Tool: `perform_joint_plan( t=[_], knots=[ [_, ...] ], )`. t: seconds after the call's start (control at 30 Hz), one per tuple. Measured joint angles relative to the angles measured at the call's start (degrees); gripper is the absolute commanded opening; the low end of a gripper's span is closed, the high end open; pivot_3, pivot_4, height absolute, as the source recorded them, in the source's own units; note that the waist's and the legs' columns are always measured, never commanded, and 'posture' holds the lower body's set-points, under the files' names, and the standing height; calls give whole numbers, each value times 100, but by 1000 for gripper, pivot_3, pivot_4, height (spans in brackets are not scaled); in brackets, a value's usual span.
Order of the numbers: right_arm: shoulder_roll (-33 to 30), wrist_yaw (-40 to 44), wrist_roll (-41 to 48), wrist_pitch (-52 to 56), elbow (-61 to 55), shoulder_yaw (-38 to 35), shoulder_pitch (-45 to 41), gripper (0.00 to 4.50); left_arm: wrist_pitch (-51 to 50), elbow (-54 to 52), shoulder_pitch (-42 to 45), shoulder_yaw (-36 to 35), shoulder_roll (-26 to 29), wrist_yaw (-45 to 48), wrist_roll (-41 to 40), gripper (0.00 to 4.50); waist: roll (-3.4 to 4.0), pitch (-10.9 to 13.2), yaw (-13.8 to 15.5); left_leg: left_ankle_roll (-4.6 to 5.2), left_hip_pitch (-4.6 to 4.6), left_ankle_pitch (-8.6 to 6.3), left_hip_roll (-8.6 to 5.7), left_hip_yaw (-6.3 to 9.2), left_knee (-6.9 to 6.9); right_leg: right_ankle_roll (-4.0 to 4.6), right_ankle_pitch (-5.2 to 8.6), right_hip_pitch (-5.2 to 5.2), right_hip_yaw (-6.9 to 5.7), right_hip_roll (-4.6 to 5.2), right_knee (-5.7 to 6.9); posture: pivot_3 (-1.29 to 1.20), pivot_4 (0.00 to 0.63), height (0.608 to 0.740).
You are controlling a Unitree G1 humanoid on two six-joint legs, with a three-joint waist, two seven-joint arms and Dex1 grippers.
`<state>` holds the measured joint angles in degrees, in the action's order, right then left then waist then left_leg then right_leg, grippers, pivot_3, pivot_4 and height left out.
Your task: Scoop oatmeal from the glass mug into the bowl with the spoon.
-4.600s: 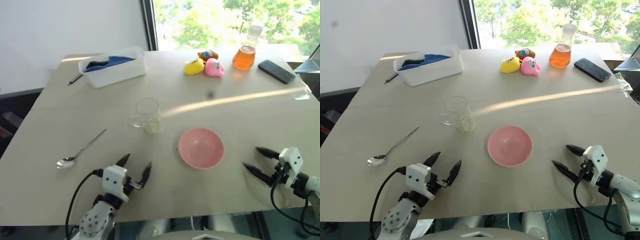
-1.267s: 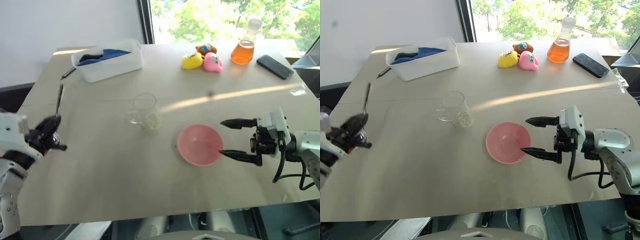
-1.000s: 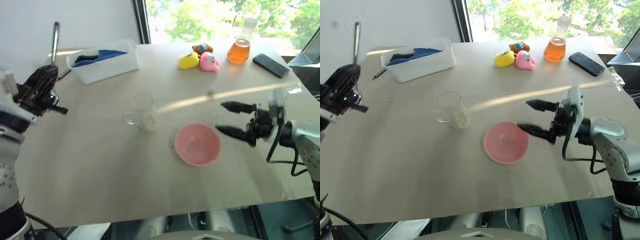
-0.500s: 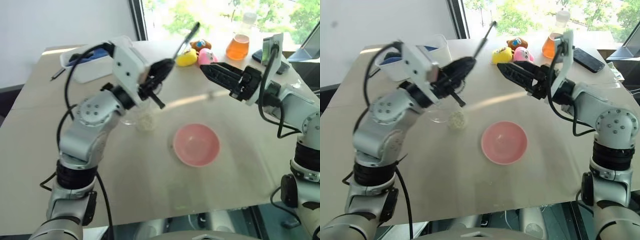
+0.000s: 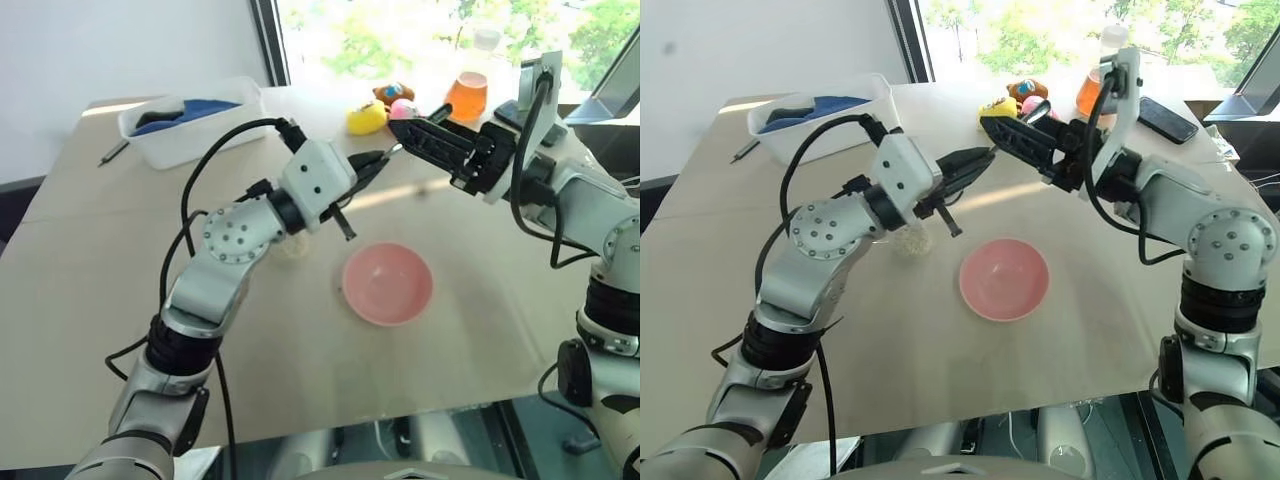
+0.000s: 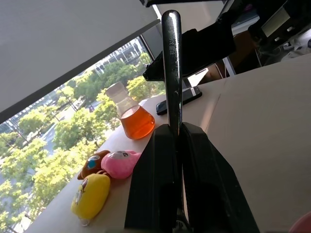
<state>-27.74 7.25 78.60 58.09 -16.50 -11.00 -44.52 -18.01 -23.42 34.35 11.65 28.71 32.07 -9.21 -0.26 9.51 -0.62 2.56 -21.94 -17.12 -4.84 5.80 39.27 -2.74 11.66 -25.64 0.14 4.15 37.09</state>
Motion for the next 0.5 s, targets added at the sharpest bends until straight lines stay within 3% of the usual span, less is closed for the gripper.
perform_joint_plan(
  t=[0.23,0.27,0.33,0.5],
  knots=[
    [35,10,-5,0,-1,93,-110,4500,219,169,0,21,-86,119,256,35,0,0,2,0,-2,0,2,-4,0,0,0,-2,5,2,-5,0,150,740],
    [33,30,-22,0,-1,124,-112,4087,228,177,0,21,-116,123,278,0,0,0,2,0,-1,0,2,-4,0,0,0,-2,6,3,-5,0,150,740],
    [32,54,-63,0,-1,142,-112,3714,245,195,0,20,-169,125,306,0,0,0,4,0,-2,0,2,-4,0,0,0,-2,5,2,-5,0,150,740],
    [31,66,-213,-55,3,141,-112,1431,257,200,-4,15,-297,127,347,0,0,0,4,0,-1,0,2,-4,0,-1,0,-2,6,3,-4,0,150,740]
  ],
)
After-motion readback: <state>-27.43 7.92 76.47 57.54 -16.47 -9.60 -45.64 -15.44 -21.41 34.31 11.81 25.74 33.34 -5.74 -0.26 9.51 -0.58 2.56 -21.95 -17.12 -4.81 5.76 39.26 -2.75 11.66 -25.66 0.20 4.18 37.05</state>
